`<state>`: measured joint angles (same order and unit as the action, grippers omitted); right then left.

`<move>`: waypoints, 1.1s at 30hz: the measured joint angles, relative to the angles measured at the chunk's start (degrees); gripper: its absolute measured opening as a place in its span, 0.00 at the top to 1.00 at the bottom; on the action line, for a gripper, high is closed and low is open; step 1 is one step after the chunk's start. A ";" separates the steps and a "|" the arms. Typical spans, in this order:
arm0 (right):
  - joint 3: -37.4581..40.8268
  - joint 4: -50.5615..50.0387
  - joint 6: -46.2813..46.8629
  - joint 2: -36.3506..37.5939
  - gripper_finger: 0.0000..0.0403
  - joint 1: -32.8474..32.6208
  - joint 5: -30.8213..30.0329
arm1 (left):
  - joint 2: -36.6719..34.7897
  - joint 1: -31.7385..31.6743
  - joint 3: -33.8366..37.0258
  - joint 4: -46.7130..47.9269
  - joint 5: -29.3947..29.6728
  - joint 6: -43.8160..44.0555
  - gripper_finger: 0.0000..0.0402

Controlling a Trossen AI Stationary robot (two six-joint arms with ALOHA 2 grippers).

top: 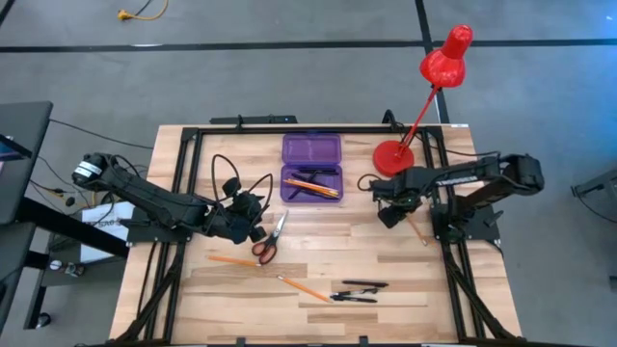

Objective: Pick & place school supplies into a supply box
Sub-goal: Put the yellow pencil into the purple supply box

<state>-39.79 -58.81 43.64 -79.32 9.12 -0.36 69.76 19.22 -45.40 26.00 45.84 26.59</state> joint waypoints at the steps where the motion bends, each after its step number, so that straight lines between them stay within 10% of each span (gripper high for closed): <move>1: 0.00 -0.80 -0.38 0.16 0.70 0.36 0.02 | 0.00 0.00 0.00 0.00 0.00 0.00 0.71; 21: 7.41 5.09 -4.16 0.30 0.70 3.58 10.50 | 0.00 0.02 0.01 -0.01 -0.66 0.55 0.71; 33: 5.52 13.59 -1.19 0.32 0.73 -5.57 13.27 | 0.00 0.02 0.01 -0.04 -0.54 0.90 0.71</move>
<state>-34.27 -45.22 42.46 -79.00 3.55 12.91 69.76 19.25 -45.39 25.96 45.30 27.49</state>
